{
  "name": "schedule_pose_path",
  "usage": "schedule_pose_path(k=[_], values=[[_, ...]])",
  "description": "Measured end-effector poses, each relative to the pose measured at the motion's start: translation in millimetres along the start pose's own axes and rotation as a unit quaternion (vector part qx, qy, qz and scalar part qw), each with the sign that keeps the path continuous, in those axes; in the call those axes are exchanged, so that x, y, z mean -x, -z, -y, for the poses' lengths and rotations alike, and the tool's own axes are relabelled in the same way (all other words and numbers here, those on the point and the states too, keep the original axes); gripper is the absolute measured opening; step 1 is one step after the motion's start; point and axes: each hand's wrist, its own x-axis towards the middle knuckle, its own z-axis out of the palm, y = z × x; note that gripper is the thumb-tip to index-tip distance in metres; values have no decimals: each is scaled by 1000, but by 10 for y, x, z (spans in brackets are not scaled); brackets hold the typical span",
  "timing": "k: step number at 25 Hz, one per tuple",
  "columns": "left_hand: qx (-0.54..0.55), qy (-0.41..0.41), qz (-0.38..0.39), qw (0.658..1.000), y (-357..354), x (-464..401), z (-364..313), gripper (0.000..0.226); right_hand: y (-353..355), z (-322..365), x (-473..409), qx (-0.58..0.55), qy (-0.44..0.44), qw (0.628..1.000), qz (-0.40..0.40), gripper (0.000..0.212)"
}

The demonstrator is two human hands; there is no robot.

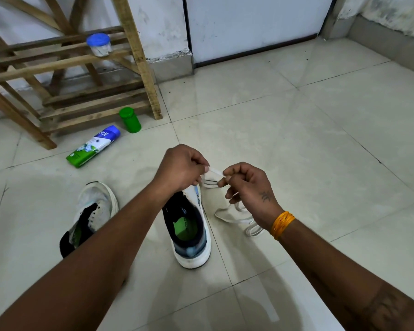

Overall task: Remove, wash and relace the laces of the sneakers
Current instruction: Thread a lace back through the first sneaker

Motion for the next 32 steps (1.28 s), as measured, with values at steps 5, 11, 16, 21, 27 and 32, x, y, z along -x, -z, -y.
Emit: schedule_pose_path(k=[5,11,16,21,27,32], values=[[-47,-59,-114,991,255,-97,-9,12,-168,51,-493,65,43,997,-5,12],[-21,-50,-170,984,415,-89,124,11,-222,-279,-976,192,44,980,-11,17],[17,-21,-144,989,463,-59,227,16,-282,-407,-943,383,177,906,-29,32],[12,-24,-136,990,457,-57,252,16,-703,280,-753,80,123,982,119,32],[85,13,-143,986,446,3,364,20,-857,255,-827,166,144,971,93,10],[157,50,-134,977,447,58,635,15,-927,122,-851,187,133,964,133,4]])
